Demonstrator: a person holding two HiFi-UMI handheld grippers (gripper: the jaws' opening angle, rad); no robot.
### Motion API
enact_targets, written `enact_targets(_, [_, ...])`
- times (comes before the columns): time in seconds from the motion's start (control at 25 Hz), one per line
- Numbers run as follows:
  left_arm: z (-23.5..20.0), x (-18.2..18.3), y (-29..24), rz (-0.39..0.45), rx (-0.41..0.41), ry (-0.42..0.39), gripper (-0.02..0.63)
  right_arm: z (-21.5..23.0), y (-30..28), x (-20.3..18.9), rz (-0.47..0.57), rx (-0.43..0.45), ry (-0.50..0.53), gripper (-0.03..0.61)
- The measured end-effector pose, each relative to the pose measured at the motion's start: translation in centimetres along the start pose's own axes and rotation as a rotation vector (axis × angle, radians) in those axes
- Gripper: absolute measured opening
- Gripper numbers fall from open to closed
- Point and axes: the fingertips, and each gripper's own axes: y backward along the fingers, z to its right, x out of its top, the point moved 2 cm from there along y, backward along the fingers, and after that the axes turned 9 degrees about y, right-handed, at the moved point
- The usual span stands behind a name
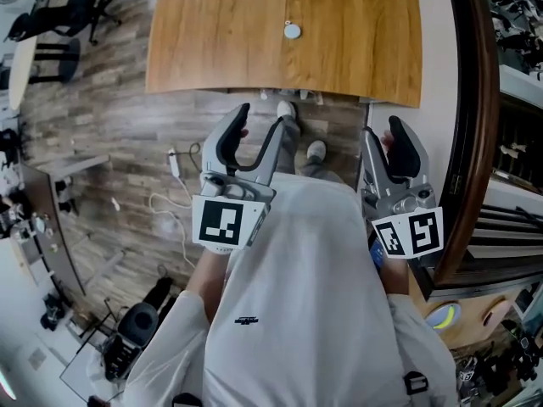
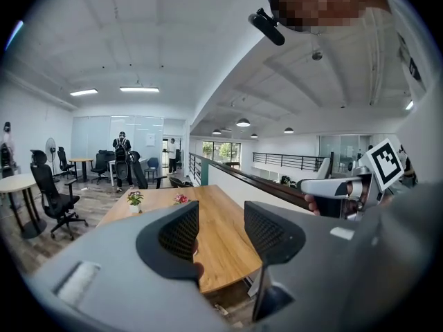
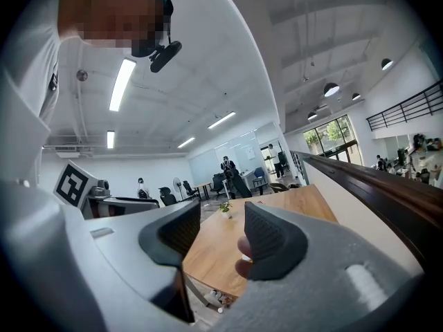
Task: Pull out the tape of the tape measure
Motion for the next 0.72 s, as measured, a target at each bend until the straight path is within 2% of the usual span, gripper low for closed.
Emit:
enact_targets(0.24, [-2.1,0.8,-2.6,-0.017,-0.027,0.01,0.199,0.5,-2.5,1.1,-0.004,-0.026,0.02,0.196])
enact_targets(0.4, [-3.7,1.9,-5.1,0.024,-0.054,0.025,0.198,1.2,-5.3,1.2,-0.028,-0.027,0.031,0.189])
enact_targets(0.52, [-5.5,2.4,-6.9,0.013,-0.071,0.04,0.199,1.5,-8.0,1.3,-0.047,-0.027,0.039,0.187])
enact_targets(0.64, [-8.0,2.3,-8.2,-0.034,-0.068,0.046,0.198,1.7,-10.6,1.9,-0.05,-0.04,0.064,0.187])
enact_targets(0.72, [-9.5,2.9,-9.1,-0.013,-0.075,0.052,0.198,1.8,-12.0,2.3,-0.051,-0.053,0.079,0.187])
